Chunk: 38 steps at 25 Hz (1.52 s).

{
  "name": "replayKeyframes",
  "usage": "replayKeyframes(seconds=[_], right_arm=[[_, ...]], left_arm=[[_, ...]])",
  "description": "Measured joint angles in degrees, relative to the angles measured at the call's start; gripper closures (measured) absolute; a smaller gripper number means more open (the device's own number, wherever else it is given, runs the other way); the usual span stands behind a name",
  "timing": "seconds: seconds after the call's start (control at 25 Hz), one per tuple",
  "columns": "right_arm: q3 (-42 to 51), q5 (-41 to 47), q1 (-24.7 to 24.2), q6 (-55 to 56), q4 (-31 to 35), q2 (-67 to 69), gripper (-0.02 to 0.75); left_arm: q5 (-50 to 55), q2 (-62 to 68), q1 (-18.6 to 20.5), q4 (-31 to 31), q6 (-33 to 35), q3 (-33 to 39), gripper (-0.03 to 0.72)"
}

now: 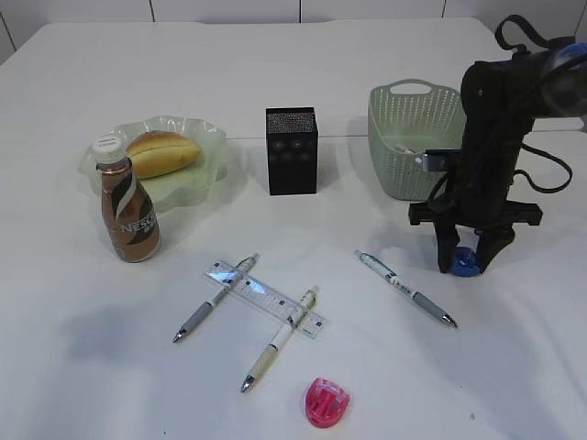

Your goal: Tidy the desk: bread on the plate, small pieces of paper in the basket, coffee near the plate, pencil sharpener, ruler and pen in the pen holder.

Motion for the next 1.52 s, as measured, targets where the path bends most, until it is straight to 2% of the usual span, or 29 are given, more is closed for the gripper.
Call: replayKeyframes(seconds=[0.72,1.24,1.52], right_arm=[[0.0,0.94,0.0,-1.47,0.7,0.03,0.358],[0.0,1.39,0.21,-2.15,0.74,-5.76,0.36],[-0.56,1.78,3.15,-4.32,0.74,-9.83,0.36]], left_arm=[[0.0,0.0,0.0,0.0,0.0,0.0,0.276],[0.0,0.0,0.0,0.0,0.0,0.0,0.276],[0.49,0.0,0.0,0.0,0.0,0.0,0.276]])
